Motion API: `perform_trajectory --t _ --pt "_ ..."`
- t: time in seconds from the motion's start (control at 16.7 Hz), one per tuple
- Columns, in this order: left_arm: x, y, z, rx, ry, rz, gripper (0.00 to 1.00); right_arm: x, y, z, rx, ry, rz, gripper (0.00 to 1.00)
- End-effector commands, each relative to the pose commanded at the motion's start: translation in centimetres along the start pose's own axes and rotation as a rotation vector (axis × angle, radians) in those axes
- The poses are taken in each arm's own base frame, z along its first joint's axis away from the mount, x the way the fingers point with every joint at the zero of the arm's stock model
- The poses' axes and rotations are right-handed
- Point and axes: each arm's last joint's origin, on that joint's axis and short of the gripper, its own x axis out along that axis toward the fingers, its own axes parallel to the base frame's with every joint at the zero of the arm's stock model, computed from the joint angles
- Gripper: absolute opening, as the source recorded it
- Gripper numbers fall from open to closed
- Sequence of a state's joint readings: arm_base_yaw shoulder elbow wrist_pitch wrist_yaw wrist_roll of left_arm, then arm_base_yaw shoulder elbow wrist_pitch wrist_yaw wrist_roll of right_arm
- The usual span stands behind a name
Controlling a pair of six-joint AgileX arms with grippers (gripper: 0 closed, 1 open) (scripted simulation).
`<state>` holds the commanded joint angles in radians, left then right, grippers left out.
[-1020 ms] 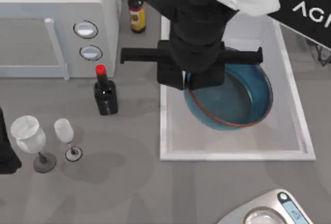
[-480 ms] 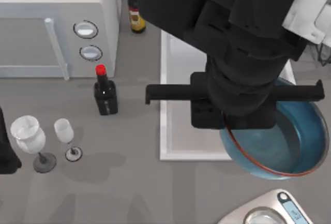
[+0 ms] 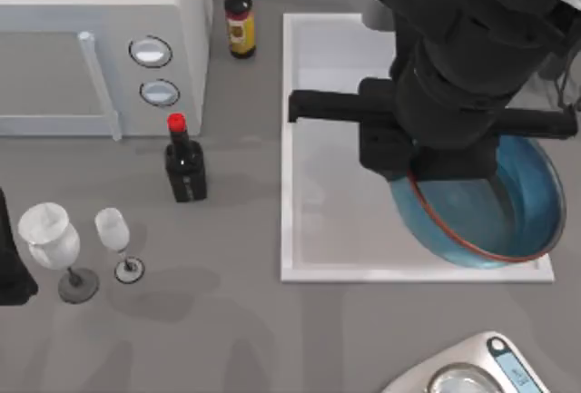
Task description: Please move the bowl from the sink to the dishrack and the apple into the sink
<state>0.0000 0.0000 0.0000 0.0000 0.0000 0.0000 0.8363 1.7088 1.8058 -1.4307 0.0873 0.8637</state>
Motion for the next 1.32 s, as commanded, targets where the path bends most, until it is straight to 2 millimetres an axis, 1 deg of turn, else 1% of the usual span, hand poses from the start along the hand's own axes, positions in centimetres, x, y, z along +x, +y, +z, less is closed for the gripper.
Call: perform_trajectory --t 0.18,0.3,0.48,0.6,0.66,0.78,0.9,0.96,1.02,1.14,1.32 --pt "0.0 0.0 0.0 0.0 0.0 0.0 1.0 0.2 -3.7 4.3 0.053 -0.104 0.134 0.0" --pt "0.0 0.0 0.0 0.0 0.0 0.0 1.0 -0.1 -7.2 7.6 0.093 -0.243 0.221 0.0" --pt "0.0 0.0 0.0 0.0 0.0 0.0 1.0 -1.6 -14.0 11.9 0.134 -0.538 0.294 0.0" --pt "0.0 0.0 0.0 0.0 0.0 0.0 1.0 -3.2 -19.1 13.5 0.133 -0.757 0.284 0.0" --pt "0.0 0.0 0.0 0.0 0.0 0.0 1.0 -4.2 -21.6 13.8 0.121 -0.864 0.26 0.0" --pt "0.0 0.0 0.0 0.0 0.0 0.0 1.0 -6.0 -26.2 13.4 0.077 -1.056 0.183 0.0" --pt "0.0 0.0 0.0 0.0 0.0 0.0 1.0 -7.6 -29.9 12.2 0.015 -1.201 0.086 0.0" --pt "0.0 0.0 0.0 0.0 0.0 0.0 1.0 -8.3 -31.2 11.4 -0.019 -1.253 0.037 0.0" --pt "0.0 0.0 0.0 0.0 0.0 0.0 1.0 -8.8 -32.2 10.7 -0.051 -1.293 -0.006 0.0" --pt "0.0 0.0 0.0 0.0 0.0 0.0 1.0 -9.3 -33.3 9.5 -0.099 -1.339 -0.064 0.0" --pt "0.0 0.0 0.0 0.0 0.0 0.0 1.0 -9.4 -33.6 9.2 -0.11 -1.348 -0.077 0.0"
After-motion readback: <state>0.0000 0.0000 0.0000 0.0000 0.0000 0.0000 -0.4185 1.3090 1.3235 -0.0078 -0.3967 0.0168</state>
